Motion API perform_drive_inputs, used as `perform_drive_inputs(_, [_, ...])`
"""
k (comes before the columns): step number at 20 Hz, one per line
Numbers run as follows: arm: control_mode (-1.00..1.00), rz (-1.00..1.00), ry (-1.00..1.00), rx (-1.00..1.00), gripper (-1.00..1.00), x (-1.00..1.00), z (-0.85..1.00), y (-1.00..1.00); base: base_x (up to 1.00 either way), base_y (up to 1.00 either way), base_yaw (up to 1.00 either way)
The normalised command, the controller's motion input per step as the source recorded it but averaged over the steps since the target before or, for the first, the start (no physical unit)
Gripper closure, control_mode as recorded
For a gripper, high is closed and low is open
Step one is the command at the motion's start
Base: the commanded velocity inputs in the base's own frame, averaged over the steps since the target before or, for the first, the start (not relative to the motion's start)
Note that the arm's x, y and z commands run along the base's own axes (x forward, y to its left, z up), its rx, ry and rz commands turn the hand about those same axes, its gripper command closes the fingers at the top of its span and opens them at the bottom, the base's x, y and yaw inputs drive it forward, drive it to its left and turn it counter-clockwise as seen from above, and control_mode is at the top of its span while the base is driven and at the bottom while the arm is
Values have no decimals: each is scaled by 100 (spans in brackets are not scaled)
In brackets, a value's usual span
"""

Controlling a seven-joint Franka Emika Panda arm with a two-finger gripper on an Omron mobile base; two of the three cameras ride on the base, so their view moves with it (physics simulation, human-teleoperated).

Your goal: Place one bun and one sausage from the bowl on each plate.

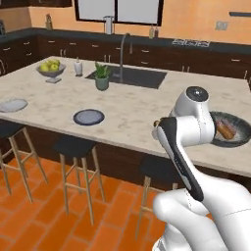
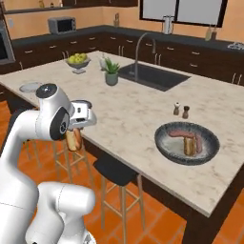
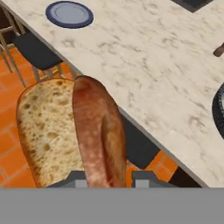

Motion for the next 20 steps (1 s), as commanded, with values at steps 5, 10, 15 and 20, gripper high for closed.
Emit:
perform_drive_inputs(5, [100, 0, 0, 0, 100, 0, 0, 0, 22, 100, -48])
perform_drive_inputs(10, [100, 0, 0, 0, 100, 0, 0, 0, 15, 100, -47])
perform_drive_inputs(15, [100, 0, 0, 0, 100, 0, 0, 0, 24, 100, -42])
perform_drive_inputs(20, [100, 0, 0, 0, 100, 0, 0, 0, 47, 74, -33])
